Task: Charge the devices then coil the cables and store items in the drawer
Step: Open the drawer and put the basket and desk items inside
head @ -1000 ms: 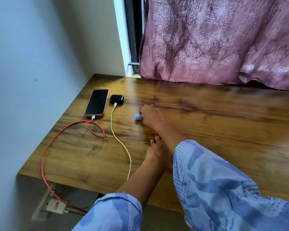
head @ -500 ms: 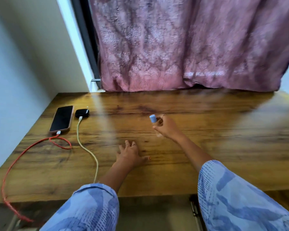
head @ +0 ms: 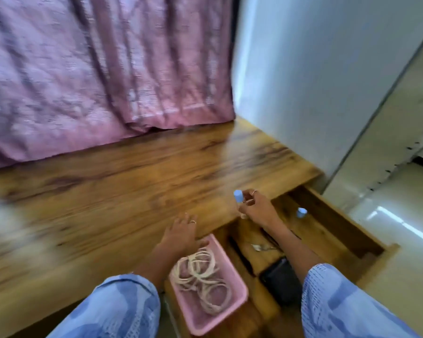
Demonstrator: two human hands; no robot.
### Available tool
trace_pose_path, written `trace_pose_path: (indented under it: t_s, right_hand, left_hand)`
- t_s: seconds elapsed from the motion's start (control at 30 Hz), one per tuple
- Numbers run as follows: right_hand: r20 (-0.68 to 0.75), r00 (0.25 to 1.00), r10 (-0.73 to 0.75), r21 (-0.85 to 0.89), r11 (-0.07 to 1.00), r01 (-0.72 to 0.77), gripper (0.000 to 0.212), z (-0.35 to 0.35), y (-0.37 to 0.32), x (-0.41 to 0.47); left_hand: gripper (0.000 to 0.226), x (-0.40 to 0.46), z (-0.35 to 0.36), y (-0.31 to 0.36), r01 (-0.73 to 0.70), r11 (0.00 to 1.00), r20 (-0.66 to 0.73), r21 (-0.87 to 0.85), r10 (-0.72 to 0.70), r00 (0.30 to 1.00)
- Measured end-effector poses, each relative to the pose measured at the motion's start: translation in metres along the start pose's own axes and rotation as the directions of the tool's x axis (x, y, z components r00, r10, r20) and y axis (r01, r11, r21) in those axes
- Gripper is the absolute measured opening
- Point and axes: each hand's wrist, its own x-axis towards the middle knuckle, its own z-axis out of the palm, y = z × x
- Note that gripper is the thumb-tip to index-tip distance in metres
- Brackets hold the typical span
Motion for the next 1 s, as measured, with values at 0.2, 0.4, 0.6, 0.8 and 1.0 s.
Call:
trace_pose_path:
  t_s: [0.2, 0.4, 0.6, 0.8, 1.0]
  right_hand:
    - [-0.124, 0.981, 0.148, -0.049, 0.987, -0.155, 0.035, -0.107, 0.097, -0.037]
    - [-0.13, 0.957, 0.26, -0.143, 0.95, -0.277, 0.027, -0.159, 0.163, -0.046]
    - [-0.074, 0.971, 0.227, -0.194, 0.952, -0.237, 0.03, -0.158, 0.182, -0.022]
    - [-0.027, 0.979, 0.203, -0.243, 0.948, -0.204, 0.025, -0.151, 0.195, 0.001]
    - [0.022, 0.972, 0.236, -0.249, 0.943, -0.223, 0.028, -0.149, 0.204, 0.006]
  left_hand:
    - [0.085, 0.012, 0.016, 0.051, 0.041, 0.997, 0.036, 0.061, -0.044, 0.998]
    - [0.085, 0.024, 0.022, 0.06, 0.145, 0.988, 0.022, 0.051, -0.146, 0.989]
    - [0.083, 0.035, 0.023, 0.058, 0.203, 0.973, 0.005, 0.107, -0.205, 0.979]
    - [0.069, 0.046, 0.019, 0.07, 0.231, 0.963, 0.0, 0.141, -0.233, 0.972]
    - [0.044, 0.056, 0.014, 0.074, 0.222, 0.962, 0.027, 0.156, -0.229, 0.973]
